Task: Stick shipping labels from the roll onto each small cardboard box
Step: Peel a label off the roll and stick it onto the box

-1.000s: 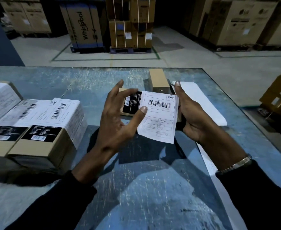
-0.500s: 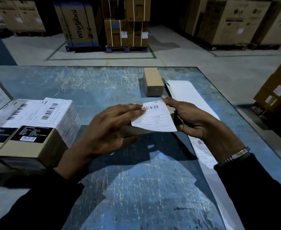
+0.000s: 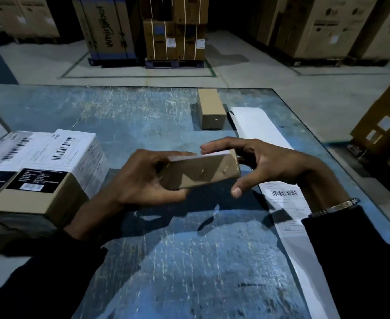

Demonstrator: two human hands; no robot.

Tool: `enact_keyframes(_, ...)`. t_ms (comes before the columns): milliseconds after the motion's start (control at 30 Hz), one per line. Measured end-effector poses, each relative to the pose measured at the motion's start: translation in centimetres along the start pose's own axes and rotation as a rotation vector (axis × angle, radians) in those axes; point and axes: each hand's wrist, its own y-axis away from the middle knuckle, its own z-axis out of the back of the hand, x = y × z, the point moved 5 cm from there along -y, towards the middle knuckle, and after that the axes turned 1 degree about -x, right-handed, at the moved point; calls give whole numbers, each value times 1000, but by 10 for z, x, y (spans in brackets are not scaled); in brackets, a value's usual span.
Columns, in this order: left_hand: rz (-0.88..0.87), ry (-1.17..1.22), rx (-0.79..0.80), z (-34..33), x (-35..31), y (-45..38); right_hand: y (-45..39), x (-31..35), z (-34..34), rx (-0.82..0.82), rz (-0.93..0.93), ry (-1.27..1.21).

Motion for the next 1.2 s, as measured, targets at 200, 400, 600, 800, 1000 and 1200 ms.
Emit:
enact_keyframes(200, 221, 235, 6, 0, 11, -1, -6, -6, 0, -87, -18, -54)
enact_keyframes(400, 395, 267, 36, -4, 25, -2, -16, -24, -8, -123, -38, -135)
enact_keyframes(600, 417, 246, 98, -6, 23, -3, -19, -33, -15, -93, -23, -284)
enact_keyframes(800, 379, 229, 70, -6, 16, 2, -19, -34, -15, -118, 5, -288)
enact_keyframes(1000, 330, 259, -5, -7, 14, 10, -22, -35, -14, -151, 29, -285)
enact_keyframes(1200, 294, 268, -51, -8, 13, 14, -24, -38, -15, -160, 33, -326)
